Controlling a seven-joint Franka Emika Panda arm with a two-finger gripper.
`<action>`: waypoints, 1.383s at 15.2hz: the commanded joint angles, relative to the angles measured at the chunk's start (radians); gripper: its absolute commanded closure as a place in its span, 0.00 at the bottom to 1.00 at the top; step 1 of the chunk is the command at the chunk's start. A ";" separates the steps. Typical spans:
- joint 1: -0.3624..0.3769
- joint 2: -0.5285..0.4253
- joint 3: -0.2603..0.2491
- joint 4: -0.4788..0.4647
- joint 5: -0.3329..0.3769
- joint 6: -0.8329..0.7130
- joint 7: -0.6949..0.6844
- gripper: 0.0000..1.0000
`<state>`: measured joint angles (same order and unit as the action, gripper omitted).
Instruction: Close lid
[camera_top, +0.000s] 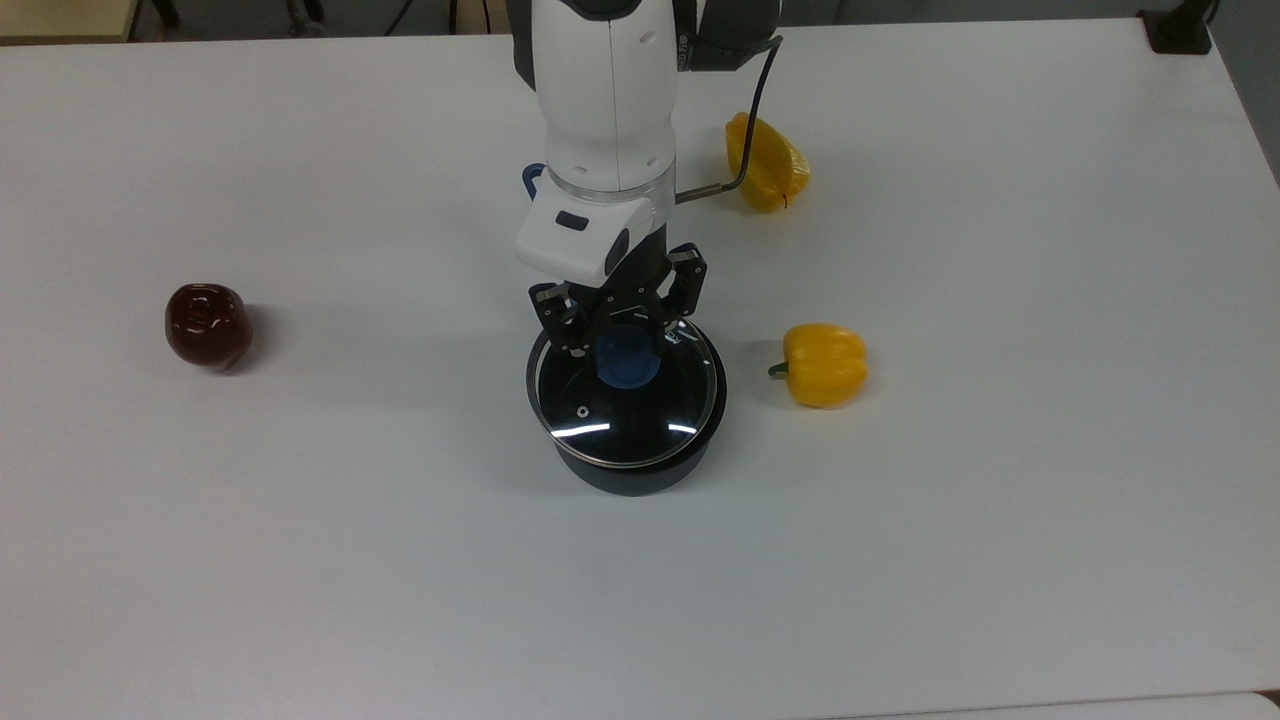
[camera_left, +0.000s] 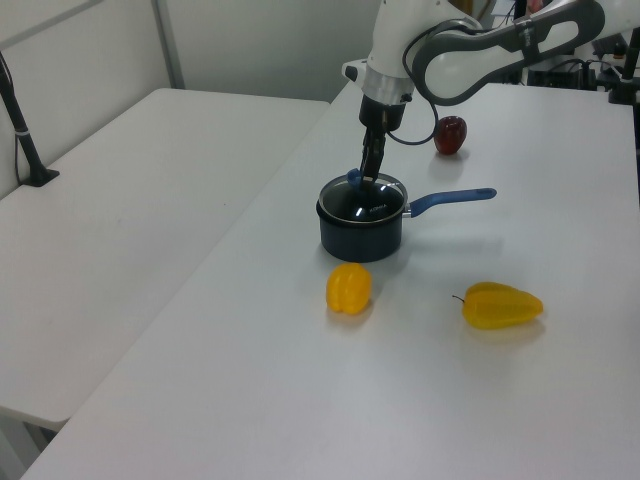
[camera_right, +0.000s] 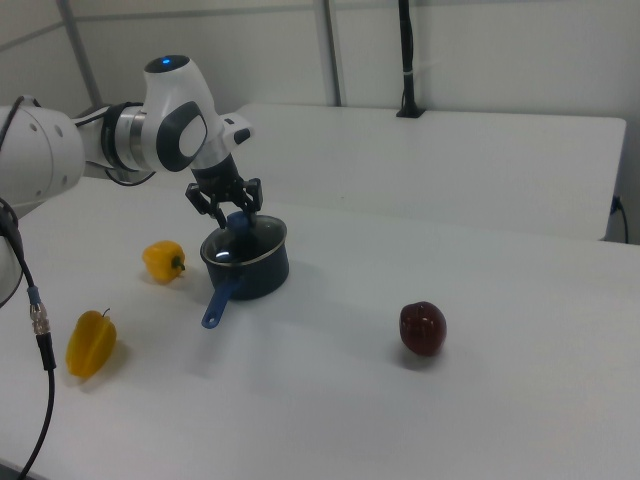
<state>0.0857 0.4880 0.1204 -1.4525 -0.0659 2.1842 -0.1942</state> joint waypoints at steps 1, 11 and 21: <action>0.008 -0.003 0.005 -0.003 0.008 0.025 -0.016 0.58; 0.005 0.017 0.004 -0.031 0.005 0.078 -0.018 0.29; -0.003 -0.093 -0.005 -0.051 -0.012 -0.111 0.086 0.00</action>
<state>0.0835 0.4890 0.1291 -1.4587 -0.0659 2.1864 -0.1859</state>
